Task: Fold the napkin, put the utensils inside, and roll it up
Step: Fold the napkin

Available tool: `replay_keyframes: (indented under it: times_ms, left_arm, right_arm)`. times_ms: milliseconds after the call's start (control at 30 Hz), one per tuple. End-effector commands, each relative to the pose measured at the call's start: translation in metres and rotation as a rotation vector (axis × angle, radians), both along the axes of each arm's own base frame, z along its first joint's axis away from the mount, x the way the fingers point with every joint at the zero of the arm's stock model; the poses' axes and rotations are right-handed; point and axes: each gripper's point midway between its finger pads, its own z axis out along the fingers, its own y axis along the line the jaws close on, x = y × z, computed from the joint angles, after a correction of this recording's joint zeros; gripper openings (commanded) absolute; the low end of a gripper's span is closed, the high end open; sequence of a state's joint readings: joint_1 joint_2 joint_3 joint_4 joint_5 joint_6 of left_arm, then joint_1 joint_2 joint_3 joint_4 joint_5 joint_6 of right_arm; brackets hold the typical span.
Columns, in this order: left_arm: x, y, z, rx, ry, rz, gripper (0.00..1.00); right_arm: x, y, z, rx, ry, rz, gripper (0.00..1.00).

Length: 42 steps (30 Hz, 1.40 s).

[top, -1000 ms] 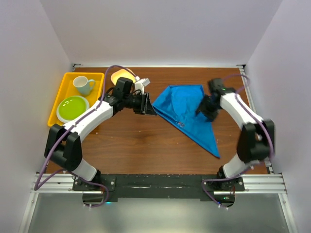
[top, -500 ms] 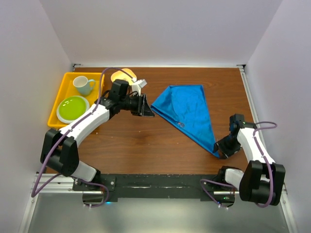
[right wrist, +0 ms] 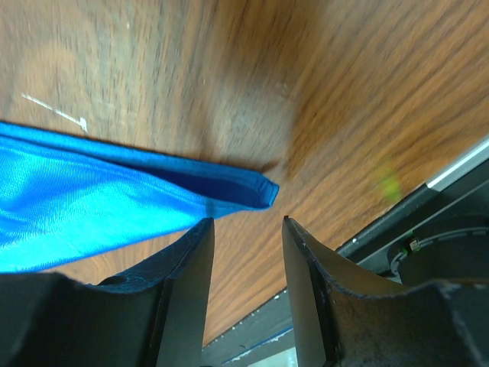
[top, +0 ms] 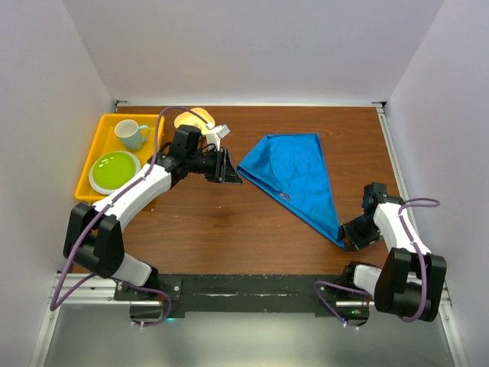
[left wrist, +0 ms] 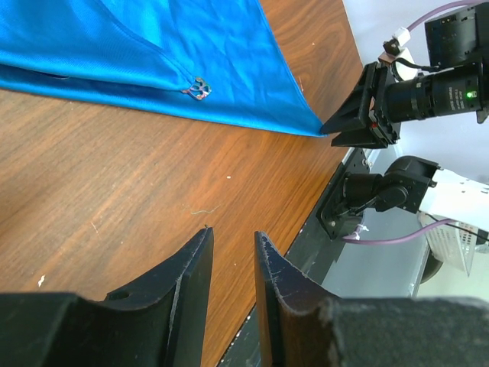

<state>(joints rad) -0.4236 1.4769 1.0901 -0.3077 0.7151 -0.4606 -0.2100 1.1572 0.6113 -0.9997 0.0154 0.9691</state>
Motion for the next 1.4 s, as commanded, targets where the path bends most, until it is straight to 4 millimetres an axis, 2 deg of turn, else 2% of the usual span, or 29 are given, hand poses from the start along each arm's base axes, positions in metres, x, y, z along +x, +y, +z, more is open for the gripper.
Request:
replay_keyframes:
  times_ms: [0,133,467,600,733,933,967,1033,1067,1100,1200,1233,1267,1300,1333,1367]
  left_arm:
    - [0.0,0.0,0.013,-0.036,-0.033,-0.016,0.33]
    - [0.002,0.0,0.013,-0.037,-0.032,-0.014,0.33]
    - [0.002,0.003,0.009,-0.032,-0.019,-0.005,0.33]
    - [0.002,0.003,0.011,-0.034,-0.023,-0.001,0.33]
    - [0.003,0.002,0.01,-0.035,-0.018,0.005,0.33]
    - [0.005,0.002,0.011,-0.039,-0.019,0.01,0.33]
    - [0.005,0.001,0.011,-0.04,-0.021,0.01,0.33]
    - [0.006,0.001,0.011,-0.04,-0.021,0.01,0.33]
    - [0.006,0.001,0.012,-0.041,-0.019,0.01,0.33]
    - [0.006,0.001,0.012,-0.041,-0.02,0.009,0.33]
    - [0.007,0.002,0.011,-0.034,-0.02,0.015,0.33]
    - [0.007,0.002,0.011,-0.031,-0.019,0.018,0.33]
    - [0.007,0.002,0.01,-0.03,-0.016,0.02,0.33]
    - [0.007,0.003,0.009,-0.026,-0.013,0.02,0.33]
    - [0.007,0.003,0.008,-0.024,-0.009,0.023,0.33]
    - [0.006,0.003,0.007,-0.02,-0.001,0.024,0.33]
  right_arm:
    - [0.004,-0.009,-0.003,-0.038,-0.017,-0.018,0.44]
    - [0.004,-0.012,-0.007,-0.047,-0.02,-0.024,0.45]
    - [0.016,-0.016,-0.018,-0.047,-0.045,0.021,0.46]
    - [0.013,-0.015,-0.023,-0.042,-0.03,0.034,0.35]
    - [0.012,-0.015,-0.018,-0.045,-0.04,0.044,0.29]
    - [0.026,-0.019,0.006,-0.055,-0.084,0.107,0.18]
    - [0.031,-0.019,0.011,-0.052,-0.106,0.122,0.12]
    - [0.036,-0.014,0.017,-0.03,-0.133,0.144,0.06]
    - [0.042,-0.009,0.021,-0.008,-0.158,0.163,0.0]
    - [0.045,-0.005,0.023,0.006,-0.169,0.179,0.0]
    - [0.068,0.021,0.037,0.033,-0.225,0.303,0.0]
    - [0.075,0.038,0.041,0.049,-0.244,0.384,0.0]
    - [0.094,0.05,0.055,0.048,-0.3,0.446,0.0]
    - [0.102,0.067,0.056,0.062,-0.298,0.524,0.0]
    - [0.112,0.074,0.063,0.051,-0.313,0.582,0.0]
    - [0.137,0.081,0.087,0.022,-0.389,0.622,0.0]
